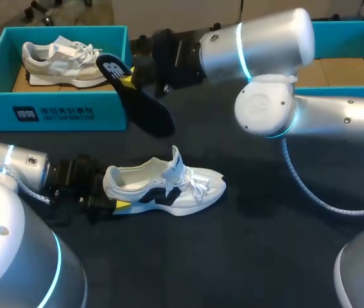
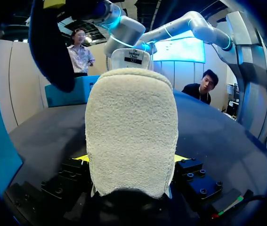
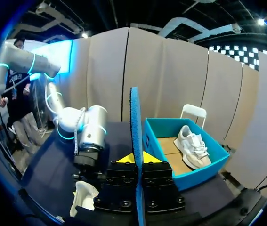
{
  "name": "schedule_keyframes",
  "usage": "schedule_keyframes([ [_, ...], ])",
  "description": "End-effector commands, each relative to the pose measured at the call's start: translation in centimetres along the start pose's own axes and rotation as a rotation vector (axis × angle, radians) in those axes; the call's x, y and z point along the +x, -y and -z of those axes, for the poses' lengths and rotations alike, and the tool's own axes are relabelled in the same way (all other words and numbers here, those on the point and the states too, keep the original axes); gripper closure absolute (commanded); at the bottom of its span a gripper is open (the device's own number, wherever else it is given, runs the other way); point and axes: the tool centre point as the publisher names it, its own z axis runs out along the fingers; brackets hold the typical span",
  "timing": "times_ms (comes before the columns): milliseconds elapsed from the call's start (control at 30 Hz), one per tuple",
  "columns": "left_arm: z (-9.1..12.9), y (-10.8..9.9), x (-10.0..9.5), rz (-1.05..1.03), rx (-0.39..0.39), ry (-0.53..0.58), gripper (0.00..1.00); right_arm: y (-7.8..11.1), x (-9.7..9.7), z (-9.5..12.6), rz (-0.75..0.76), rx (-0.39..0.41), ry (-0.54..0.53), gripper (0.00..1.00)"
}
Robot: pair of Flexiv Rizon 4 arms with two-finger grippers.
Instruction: Take the shoe out of the shoebox, open the shoe tongue, remove and reinsert the insole, then place the shoe into the shoebox
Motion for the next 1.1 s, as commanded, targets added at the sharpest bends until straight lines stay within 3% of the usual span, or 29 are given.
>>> schedule_keyframes([
  [33, 0.0, 0.0, 0.0, -0.001, -0.001, 0.001, 1.0, -0.4, -0.1, 4.4, -0.033, 0.004, -0.092, 1.0],
  [233, 0.0, 0.0, 0.0, -0.001, -0.001, 0.001, 1.0, -2.1, 0.3, 7.3, -0.111, -0.033, -0.152, 1.0],
  [367, 0.0, 0.0, 0.0, -0.001, -0.001, 0.001, 1.0, -3.6, 0.9, 9.2, -0.196, -0.101, -0.186, 1.0],
  [700, 0.0, 0.0, 0.0, -0.001, -0.001, 0.001, 1.0, -6.2, 2.7, 13.5, -0.338, -0.132, -0.258, 1.0],
  [733, 0.0, 0.0, 0.0, -0.001, -0.001, 0.001, 1.0, -6.6, 3.1, 14.0, -0.366, -0.172, -0.275, 1.0],
  [933, 0.0, 0.0, 0.0, -0.001, -0.001, 0.001, 1.0, -8.3, 5.2, 16.7, -0.433, -0.229, -0.306, 1.0],
  [1100, 0.0, 0.0, 0.0, -0.001, -0.001, 0.001, 1.0, -9.2, 7.3, 18.0, -0.479, -0.232, -0.3, 1.0],
])
